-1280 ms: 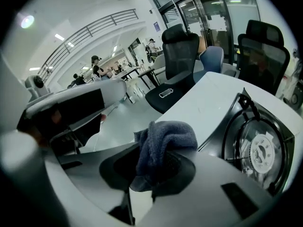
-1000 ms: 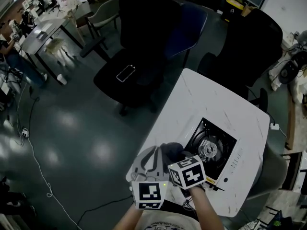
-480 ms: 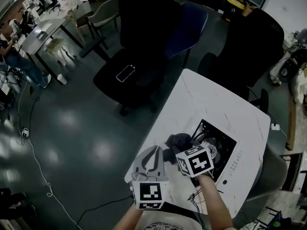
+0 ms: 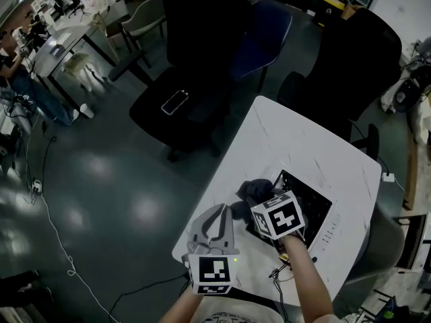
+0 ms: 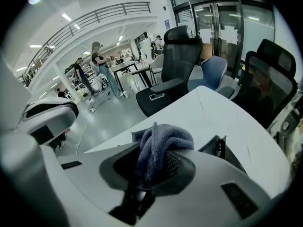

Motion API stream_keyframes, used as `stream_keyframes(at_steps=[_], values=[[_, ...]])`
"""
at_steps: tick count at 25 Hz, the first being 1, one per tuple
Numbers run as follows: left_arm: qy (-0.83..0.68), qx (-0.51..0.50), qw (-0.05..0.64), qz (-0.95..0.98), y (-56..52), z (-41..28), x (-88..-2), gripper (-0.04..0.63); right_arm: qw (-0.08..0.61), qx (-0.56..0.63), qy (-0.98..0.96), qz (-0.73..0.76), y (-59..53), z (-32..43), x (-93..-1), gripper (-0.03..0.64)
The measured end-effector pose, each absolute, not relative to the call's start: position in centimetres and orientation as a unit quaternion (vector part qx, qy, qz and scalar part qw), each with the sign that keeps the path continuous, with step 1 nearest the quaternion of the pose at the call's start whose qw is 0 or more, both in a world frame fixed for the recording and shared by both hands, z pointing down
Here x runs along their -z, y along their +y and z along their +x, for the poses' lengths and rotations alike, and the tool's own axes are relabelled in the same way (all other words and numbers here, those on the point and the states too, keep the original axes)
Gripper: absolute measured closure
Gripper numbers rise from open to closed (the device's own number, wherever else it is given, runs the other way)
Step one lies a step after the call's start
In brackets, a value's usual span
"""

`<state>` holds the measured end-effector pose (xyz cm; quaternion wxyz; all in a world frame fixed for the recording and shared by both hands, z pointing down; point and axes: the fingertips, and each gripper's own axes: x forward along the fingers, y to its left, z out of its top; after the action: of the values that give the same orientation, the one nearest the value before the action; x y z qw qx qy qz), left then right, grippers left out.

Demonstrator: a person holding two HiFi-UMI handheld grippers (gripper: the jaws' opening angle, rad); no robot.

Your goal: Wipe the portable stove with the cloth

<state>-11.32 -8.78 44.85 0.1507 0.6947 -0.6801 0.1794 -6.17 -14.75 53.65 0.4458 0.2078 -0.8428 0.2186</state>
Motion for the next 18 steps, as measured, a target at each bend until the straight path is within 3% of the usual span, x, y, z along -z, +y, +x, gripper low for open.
stream_keyframes(at_steps=[18], values=[[-0.672,-0.19,0.151,0.699,-13.1,-9.3,-44.6,0.573,0.484,-0.176,-0.834,0.197,-20.6,-5.2,-53.9,0.541]])
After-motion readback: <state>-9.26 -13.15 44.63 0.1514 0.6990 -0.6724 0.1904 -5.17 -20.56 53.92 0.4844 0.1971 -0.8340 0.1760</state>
